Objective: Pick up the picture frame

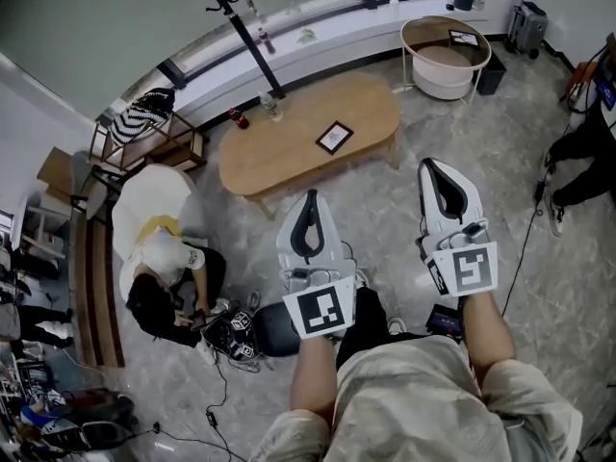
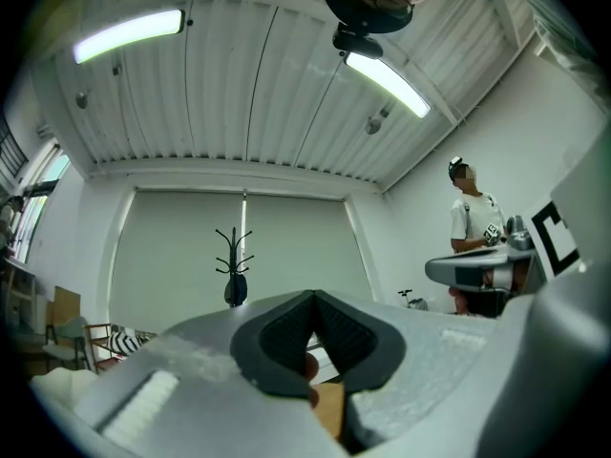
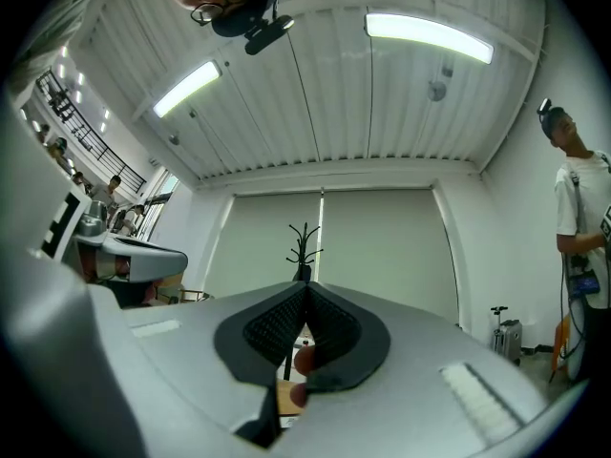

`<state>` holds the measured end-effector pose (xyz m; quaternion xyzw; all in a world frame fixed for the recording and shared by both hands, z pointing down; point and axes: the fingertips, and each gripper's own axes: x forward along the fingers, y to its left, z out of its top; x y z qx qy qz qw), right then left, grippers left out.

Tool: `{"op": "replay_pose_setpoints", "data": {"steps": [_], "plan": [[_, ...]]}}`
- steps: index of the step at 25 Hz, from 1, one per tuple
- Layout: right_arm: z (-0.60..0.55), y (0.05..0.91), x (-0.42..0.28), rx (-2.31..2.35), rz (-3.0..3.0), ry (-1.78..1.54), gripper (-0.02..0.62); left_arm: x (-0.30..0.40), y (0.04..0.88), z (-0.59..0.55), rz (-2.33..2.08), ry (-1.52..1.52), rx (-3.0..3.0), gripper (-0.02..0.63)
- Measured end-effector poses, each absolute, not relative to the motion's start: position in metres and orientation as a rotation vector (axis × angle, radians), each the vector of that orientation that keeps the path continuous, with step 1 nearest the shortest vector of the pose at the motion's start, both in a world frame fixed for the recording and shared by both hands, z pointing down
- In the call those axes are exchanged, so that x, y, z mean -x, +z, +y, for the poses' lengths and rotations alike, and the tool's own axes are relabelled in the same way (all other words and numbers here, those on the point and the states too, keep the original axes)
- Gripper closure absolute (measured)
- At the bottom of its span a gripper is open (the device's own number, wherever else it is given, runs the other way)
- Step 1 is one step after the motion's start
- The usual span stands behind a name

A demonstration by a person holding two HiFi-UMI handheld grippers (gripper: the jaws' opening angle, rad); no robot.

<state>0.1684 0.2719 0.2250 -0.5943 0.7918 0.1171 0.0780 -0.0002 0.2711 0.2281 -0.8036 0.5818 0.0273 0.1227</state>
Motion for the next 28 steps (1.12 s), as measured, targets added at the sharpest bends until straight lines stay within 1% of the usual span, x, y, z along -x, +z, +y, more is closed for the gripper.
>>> {"op": "replay_pose_setpoints", "data": {"steps": [11,23,28], "plan": [[0.177,0.226,-0.145,1.831,2.367,0.359,0.594,0.024,0.229,0.174,1.675,0.108,2.368,0.603],[0.074,0.231,-0.068,1.811,2.447,0.361,0.594,0.106,0.241,0.078,1.776,0.092,2.353,0.603],[0.037,0.23,-0.049,1.822,2.448,0.356,0.594,0.127,0.239,0.041,1.777,0.098,2.349,0.603]]}}
